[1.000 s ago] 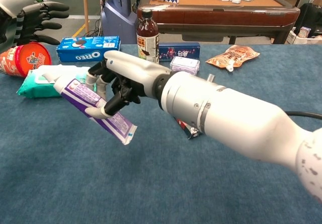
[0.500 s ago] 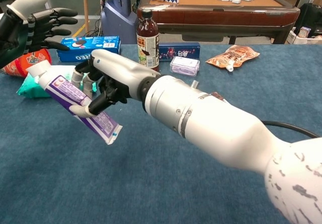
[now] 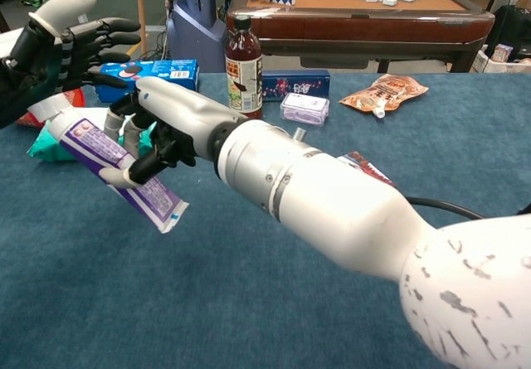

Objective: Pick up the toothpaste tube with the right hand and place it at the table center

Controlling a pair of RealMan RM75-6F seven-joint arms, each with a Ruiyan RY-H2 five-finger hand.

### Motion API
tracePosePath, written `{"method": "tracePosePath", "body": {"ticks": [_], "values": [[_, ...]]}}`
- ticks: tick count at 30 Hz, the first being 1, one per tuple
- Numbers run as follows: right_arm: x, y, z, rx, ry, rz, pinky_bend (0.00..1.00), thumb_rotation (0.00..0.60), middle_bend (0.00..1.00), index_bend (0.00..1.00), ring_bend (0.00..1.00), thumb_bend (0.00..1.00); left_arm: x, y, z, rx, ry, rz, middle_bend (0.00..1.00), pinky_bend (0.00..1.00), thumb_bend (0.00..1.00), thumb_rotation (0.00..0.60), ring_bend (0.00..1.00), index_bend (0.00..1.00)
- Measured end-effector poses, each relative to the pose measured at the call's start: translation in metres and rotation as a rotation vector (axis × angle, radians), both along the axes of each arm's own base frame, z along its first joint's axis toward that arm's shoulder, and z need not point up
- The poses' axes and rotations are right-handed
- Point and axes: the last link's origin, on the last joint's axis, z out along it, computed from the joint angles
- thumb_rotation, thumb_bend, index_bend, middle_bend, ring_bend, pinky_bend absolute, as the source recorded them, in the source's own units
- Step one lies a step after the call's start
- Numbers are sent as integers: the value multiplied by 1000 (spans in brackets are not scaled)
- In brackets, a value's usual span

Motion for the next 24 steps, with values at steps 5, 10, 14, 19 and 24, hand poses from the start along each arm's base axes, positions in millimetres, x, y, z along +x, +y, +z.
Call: {"method": "tracePosePath", "body": {"ticks": [5,10,14,19,24], "values": [[2,-2,-2,9,4,-13,795,600,801,918,773,985,1,-1,-3,-2,5,-10,0,102,146,0,0,0],[5,-2,-3,10,1,-22,796,600,801,919,774,985,2,-2,-6,1,7,-17,0,102,146,0,0,0],[8,-2,-5,11,-5,-25,803,600,805,927,779,987,3,-2,-9,3,8,-20,0,102,146,0,0,0],[11,-1,-6,8,-12,-31,805,600,806,930,781,988,4,-2,-11,5,2,-23,0,102,146,0,0,0],[13,-1,-7,3,-18,-38,807,600,808,933,783,991,5,-2,-13,5,4,-26,0,102,146,0,0,0]]}}
